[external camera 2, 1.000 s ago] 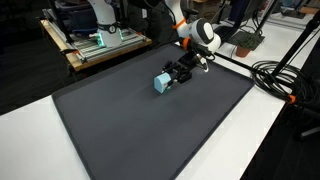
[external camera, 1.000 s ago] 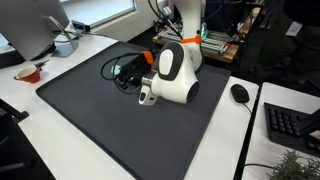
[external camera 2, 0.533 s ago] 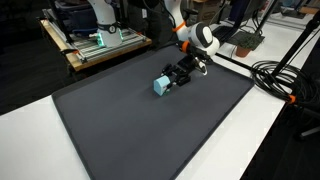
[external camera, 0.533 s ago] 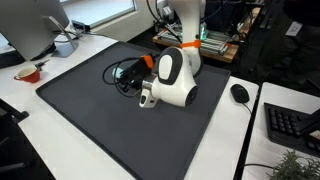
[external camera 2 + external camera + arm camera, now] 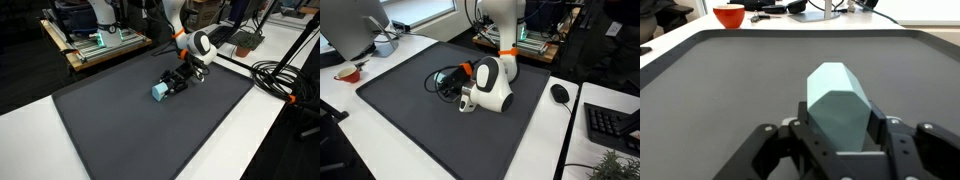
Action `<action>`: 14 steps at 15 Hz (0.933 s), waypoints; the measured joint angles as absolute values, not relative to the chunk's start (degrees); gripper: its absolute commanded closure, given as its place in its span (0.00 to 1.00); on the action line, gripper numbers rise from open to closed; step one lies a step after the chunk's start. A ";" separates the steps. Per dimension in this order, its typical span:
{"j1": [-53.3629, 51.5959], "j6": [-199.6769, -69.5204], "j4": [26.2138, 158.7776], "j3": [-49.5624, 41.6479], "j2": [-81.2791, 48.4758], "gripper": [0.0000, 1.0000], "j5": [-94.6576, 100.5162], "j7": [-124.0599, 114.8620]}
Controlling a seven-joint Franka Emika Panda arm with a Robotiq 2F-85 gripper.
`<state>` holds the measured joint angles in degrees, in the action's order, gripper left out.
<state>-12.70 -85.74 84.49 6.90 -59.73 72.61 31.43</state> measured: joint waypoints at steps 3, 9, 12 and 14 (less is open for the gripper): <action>-12.48 -85.97 84.25 6.98 -60.05 0.01 72.53 32.38; -11.19 -90.11 89.78 10.83 -53.45 0.00 68.96 33.33; -9.39 -95.69 97.22 13.54 -44.97 0.00 64.81 32.88; -7.64 -99.45 102.43 14.92 -38.80 0.00 60.52 32.63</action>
